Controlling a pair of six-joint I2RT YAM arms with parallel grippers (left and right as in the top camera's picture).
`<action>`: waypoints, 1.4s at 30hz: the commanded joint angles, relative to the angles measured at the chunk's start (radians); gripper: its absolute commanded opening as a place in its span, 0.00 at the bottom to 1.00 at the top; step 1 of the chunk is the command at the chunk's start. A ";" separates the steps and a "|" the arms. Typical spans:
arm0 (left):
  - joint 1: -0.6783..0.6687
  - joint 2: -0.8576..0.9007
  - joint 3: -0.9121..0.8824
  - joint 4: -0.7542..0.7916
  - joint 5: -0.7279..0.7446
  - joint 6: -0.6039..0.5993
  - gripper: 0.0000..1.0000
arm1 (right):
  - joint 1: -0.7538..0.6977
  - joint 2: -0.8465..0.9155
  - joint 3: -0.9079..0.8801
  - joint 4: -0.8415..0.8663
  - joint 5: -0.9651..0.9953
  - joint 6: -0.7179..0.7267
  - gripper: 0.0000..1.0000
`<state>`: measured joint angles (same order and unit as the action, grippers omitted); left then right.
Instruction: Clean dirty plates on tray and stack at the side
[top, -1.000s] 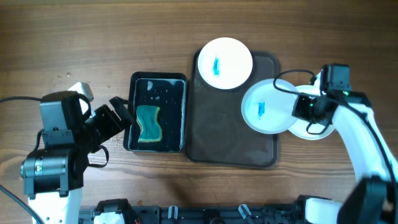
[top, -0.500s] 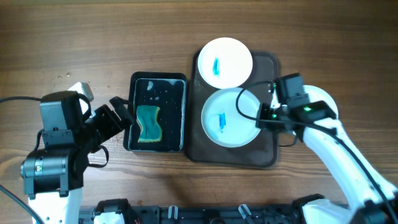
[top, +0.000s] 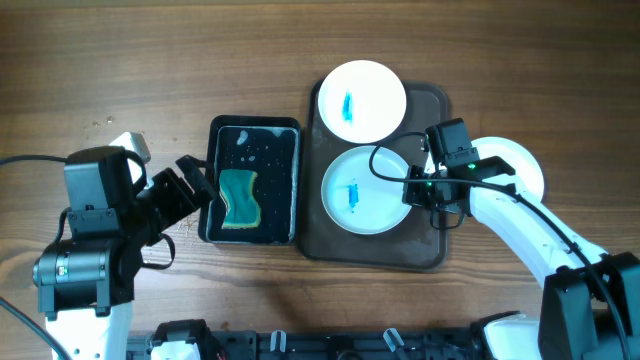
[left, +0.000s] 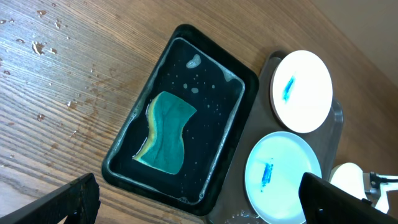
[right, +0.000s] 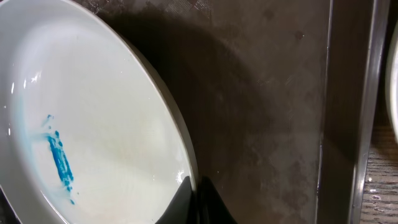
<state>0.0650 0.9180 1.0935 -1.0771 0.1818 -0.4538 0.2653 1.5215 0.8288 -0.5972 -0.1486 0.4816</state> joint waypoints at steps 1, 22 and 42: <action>0.003 0.004 0.017 0.002 0.008 0.013 1.00 | 0.003 0.006 0.000 -0.014 0.069 -0.019 0.04; 0.003 0.007 0.017 0.010 0.005 0.004 1.00 | 0.003 -0.079 0.032 -0.071 0.076 -0.012 0.50; -0.015 0.131 0.017 -0.025 0.198 0.060 1.00 | 0.003 -0.392 0.037 -0.073 -0.033 -0.063 0.55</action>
<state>0.0650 1.0336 1.0935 -1.0893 0.3397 -0.4530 0.2649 1.1275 0.8490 -0.6724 -0.1608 0.4400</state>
